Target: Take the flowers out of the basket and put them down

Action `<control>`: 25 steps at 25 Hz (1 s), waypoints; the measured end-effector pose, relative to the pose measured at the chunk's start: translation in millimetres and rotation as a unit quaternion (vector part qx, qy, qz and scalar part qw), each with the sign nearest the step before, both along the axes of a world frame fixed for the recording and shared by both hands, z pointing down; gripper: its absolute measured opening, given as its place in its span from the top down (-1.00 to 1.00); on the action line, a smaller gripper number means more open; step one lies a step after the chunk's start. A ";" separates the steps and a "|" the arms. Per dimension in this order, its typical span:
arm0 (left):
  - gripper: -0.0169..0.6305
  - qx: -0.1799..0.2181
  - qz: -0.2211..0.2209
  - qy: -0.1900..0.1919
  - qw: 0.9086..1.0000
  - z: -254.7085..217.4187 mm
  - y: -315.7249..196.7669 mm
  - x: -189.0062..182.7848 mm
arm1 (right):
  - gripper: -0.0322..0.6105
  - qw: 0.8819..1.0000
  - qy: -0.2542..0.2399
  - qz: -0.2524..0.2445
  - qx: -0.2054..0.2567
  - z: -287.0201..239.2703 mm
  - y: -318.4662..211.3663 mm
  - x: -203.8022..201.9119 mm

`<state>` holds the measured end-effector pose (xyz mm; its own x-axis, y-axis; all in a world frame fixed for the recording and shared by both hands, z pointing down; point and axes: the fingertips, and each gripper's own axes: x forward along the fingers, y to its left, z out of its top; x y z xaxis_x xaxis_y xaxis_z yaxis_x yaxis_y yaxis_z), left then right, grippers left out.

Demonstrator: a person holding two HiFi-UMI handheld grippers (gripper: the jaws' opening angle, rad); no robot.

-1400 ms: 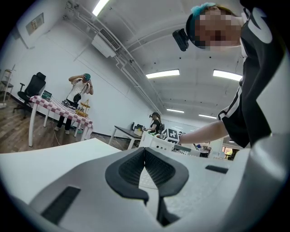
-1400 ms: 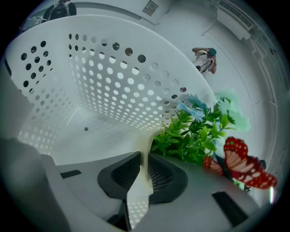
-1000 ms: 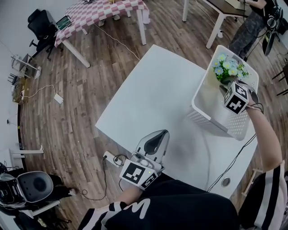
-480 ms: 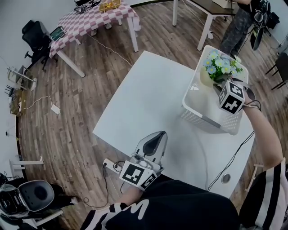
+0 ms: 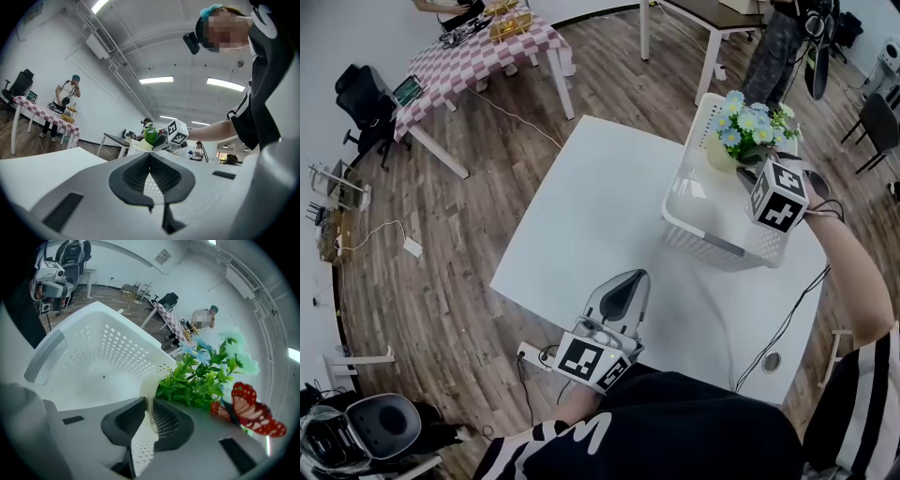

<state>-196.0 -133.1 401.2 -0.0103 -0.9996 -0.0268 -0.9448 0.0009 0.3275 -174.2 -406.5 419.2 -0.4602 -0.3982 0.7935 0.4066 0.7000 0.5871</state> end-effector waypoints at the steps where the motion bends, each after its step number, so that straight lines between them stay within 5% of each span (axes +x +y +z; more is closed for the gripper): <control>1: 0.93 0.002 0.003 -0.001 1.000 -0.2 -1.4 2.1 | 0.70 1.000 -0.001 0.001 0.003 -2.4 -0.3 2.6; 25: 0.93 0.020 0.083 -0.016 0.996 -10.7 -33.8 32.4 | 0.70 0.998 -0.005 0.051 0.041 -46.8 -18.1 57.6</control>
<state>-163.6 -166.9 390.5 0.1568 -0.9856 -0.0640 -0.9407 -0.1688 0.2944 -116.6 -424.5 372.4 -0.4224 -0.5059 0.7521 0.3294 0.6873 0.6474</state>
